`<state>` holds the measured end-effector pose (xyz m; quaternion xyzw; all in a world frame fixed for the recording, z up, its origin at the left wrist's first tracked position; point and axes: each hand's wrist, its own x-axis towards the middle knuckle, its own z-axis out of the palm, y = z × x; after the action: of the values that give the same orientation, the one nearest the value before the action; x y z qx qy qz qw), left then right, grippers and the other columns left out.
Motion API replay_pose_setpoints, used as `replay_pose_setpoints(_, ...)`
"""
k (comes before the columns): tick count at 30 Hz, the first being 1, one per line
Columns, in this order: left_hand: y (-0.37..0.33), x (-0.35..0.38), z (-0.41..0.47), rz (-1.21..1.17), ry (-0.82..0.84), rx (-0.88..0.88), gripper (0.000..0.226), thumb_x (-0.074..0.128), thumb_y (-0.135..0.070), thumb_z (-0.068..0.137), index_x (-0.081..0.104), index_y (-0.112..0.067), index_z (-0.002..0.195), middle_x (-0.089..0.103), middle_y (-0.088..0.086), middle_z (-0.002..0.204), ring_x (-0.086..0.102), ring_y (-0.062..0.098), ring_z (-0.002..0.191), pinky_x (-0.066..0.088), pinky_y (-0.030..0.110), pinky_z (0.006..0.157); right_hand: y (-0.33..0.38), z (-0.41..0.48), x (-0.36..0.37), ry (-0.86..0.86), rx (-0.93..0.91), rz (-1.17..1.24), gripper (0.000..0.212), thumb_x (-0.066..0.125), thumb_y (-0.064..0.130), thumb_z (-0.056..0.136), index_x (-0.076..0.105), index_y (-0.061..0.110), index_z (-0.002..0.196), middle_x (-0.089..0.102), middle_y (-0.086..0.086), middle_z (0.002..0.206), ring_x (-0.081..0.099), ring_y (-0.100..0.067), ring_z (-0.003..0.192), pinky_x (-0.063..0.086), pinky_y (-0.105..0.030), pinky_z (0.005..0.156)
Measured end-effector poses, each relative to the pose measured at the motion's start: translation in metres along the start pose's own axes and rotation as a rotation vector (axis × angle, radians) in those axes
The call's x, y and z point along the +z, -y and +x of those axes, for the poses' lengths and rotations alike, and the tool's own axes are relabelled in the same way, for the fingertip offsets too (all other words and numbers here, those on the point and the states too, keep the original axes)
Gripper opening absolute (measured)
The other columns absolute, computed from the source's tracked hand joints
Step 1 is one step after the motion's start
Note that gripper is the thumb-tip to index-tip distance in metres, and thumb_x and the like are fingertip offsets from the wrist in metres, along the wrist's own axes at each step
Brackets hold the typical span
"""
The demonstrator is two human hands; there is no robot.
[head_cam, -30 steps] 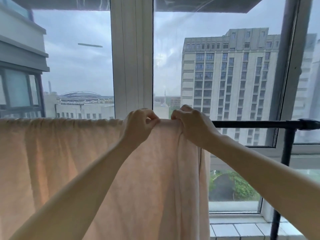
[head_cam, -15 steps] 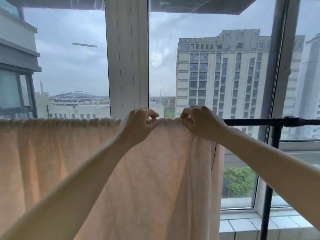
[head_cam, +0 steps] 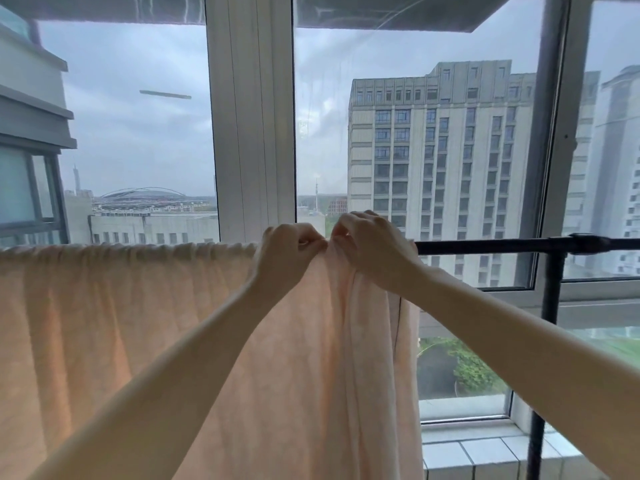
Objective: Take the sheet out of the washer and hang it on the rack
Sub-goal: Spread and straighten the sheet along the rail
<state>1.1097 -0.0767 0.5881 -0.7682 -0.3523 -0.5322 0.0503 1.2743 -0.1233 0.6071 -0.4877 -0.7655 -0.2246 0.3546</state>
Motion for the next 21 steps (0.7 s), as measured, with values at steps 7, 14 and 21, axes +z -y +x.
replay_pose_setpoints(7,0.038,-0.037,0.000,0.201,-0.039,-0.097,0.005,0.066,-0.014,0.086,0.066,-0.013,0.081,0.069,0.001,0.077,0.064,0.019,0.073,0.053,0.035,0.074,-0.021,-0.008,-0.011,0.073,0.017,-0.077,0.015,0.048,0.016,0.092,0.062,0.018,0.099,0.066,0.004,0.096,0.060,-0.017,0.088,0.052,-0.040,0.080)
replay_pose_setpoints(14,0.009,-0.024,0.000,0.122,0.152,-0.007,0.013,0.068,-0.042,0.085,0.070,-0.030,0.091,0.067,-0.016,0.086,0.063,0.004,0.081,0.046,0.022,0.068,-0.008,0.003,-0.002,0.055,-0.014,-0.025,0.014,0.051,0.012,0.092,0.064,0.016,0.093,0.067,0.002,0.094,0.062,-0.020,0.085,0.052,-0.041,0.077)
replay_pose_setpoints(21,-0.006,0.007,0.005,0.056,0.043,0.028,0.008,0.072,-0.031,0.083,0.071,-0.024,0.080,0.055,-0.020,0.072,0.060,0.008,0.073,0.049,0.030,0.065,-0.019,-0.002,0.003,-0.002,0.000,-0.059,0.012,0.050,0.017,0.092,0.060,0.017,0.098,0.066,0.002,0.096,0.058,-0.018,0.093,0.048,-0.035,0.079)
